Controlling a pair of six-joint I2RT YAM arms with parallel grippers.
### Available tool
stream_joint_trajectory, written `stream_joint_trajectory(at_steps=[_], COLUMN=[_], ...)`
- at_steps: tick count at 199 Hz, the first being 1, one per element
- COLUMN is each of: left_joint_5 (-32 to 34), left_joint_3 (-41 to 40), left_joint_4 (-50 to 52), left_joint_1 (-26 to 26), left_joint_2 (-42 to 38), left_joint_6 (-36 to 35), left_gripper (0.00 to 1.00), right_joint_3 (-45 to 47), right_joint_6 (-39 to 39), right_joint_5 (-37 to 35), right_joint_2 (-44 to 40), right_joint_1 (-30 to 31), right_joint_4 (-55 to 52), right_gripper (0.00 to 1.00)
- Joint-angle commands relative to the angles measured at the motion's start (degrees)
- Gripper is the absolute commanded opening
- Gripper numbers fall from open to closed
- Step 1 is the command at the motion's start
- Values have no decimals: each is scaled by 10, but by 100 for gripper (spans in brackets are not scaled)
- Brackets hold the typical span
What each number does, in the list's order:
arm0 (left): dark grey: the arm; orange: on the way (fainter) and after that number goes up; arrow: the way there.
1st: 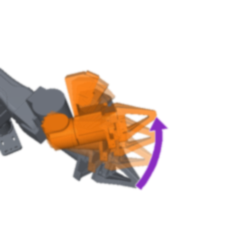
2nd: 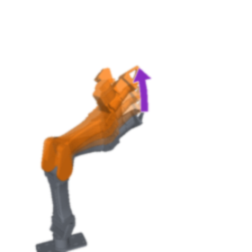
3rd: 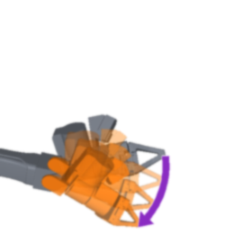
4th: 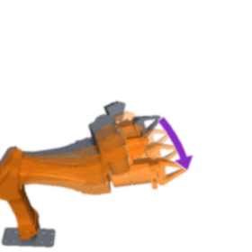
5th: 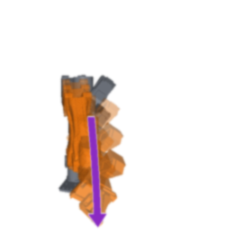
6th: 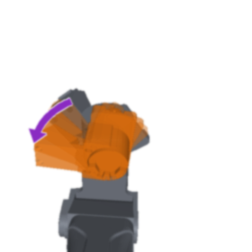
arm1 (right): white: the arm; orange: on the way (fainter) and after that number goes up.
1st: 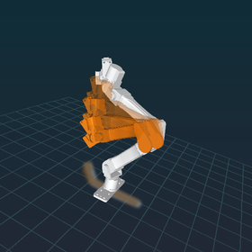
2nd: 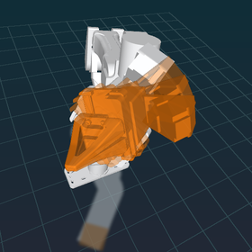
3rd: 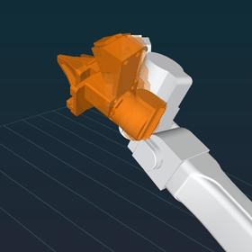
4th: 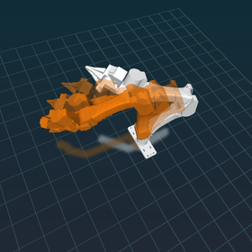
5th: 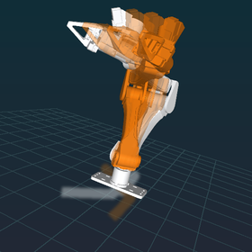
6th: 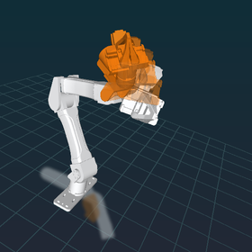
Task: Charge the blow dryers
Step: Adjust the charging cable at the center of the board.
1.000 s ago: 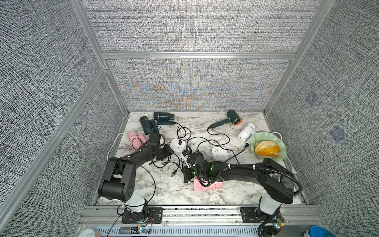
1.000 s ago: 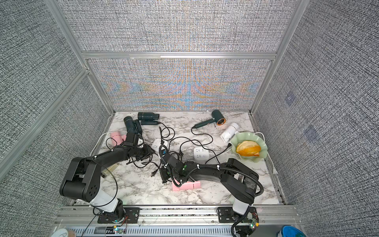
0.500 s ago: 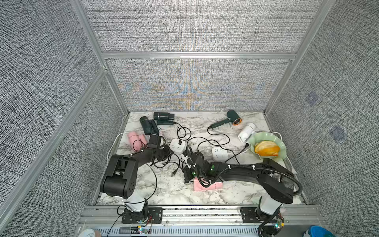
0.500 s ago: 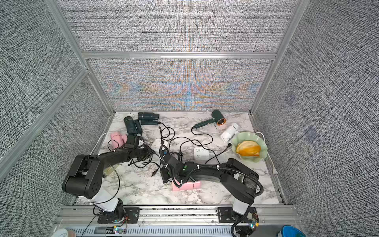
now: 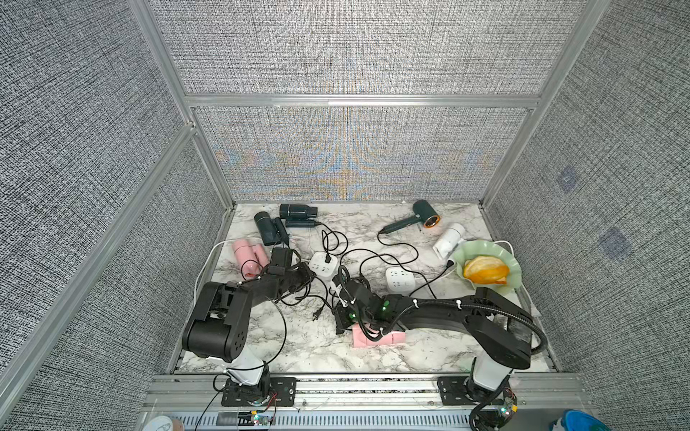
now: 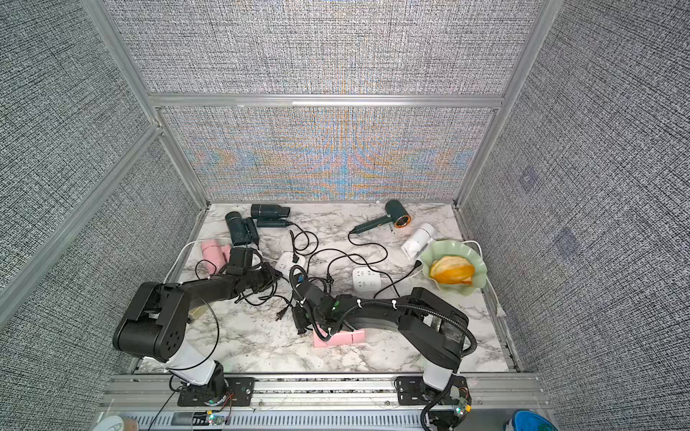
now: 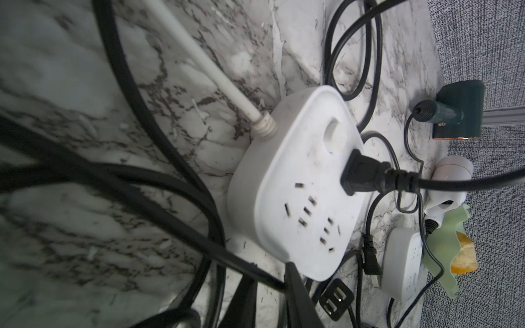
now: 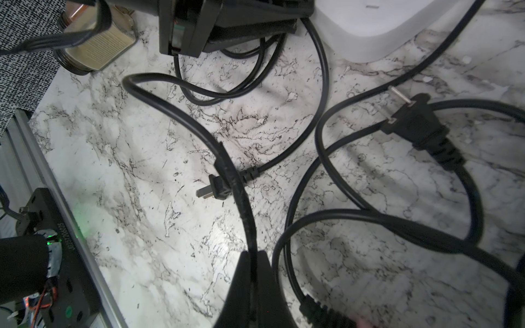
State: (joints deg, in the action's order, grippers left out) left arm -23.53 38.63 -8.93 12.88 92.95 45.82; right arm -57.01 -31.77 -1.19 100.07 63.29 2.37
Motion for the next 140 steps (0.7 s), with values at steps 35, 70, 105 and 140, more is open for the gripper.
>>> stream_joint_trajectory(at_steps=[35, 70, 105, 140], left_joint_5=[-13, -21, -19, -17], left_joint_3=[-14, -14, -12, -8], left_joint_4=[-76, -99, -99, -84], left_joint_1=[-1, -1, -1, -1], left_joint_2=[5, 7, -3, -19], left_joint_6=[11, 17, 14, 5], left_gripper=[16, 12, 10, 7], right_joint_3=[-7, -8, -10, -9], right_joint_6=[-5, -4, -3, -2], right_joint_5=[1, 1, 1, -9], right_joint_2=[2, 4, 3, -1], right_joint_1=[1, 1, 1, 1], right_joint_4=[13, 11, 7, 4], right_gripper=[6, 6, 6, 6])
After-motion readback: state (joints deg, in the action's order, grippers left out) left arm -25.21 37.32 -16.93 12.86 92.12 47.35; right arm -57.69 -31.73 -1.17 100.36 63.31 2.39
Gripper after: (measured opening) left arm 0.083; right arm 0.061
